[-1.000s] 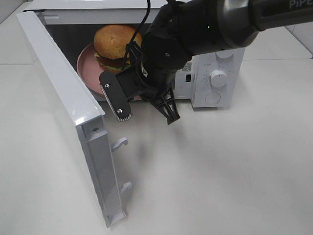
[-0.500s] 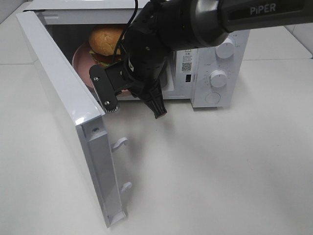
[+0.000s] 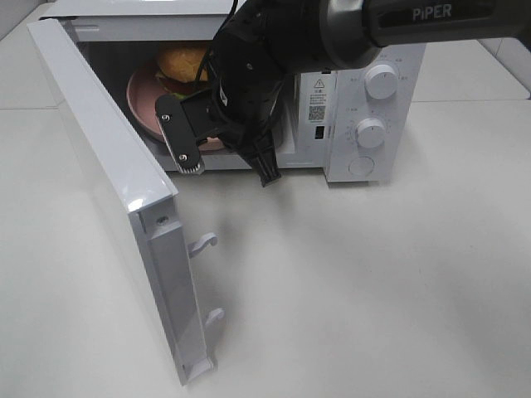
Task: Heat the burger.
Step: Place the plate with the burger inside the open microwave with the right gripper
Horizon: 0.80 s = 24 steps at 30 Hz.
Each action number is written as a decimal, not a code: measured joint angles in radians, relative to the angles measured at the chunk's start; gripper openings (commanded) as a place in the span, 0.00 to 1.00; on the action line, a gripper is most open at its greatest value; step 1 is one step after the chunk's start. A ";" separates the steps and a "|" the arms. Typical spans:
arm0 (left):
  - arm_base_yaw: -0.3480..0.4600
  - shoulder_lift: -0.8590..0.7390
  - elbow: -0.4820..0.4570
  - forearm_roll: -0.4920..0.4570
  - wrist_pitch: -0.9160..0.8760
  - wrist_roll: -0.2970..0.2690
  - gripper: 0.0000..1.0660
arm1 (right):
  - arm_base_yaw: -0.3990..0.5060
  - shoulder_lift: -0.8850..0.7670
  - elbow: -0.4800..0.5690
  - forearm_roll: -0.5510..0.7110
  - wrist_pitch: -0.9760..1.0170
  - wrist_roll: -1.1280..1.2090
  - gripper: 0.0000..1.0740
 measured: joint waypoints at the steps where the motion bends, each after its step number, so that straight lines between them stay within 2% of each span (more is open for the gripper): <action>1: 0.000 0.000 0.000 0.000 0.000 0.000 0.96 | -0.004 0.005 -0.004 0.002 0.000 -0.003 0.00; 8: 0.000 0.000 0.000 0.000 0.000 0.000 0.96 | -0.012 0.032 -0.012 0.015 0.001 -0.026 0.00; 15: 0.000 0.000 0.000 0.000 0.000 0.000 0.96 | -0.013 0.084 -0.096 0.035 0.026 -0.044 0.00; 24: 0.000 0.000 0.000 0.000 0.000 0.000 0.96 | -0.013 0.102 -0.115 0.044 0.037 -0.054 0.00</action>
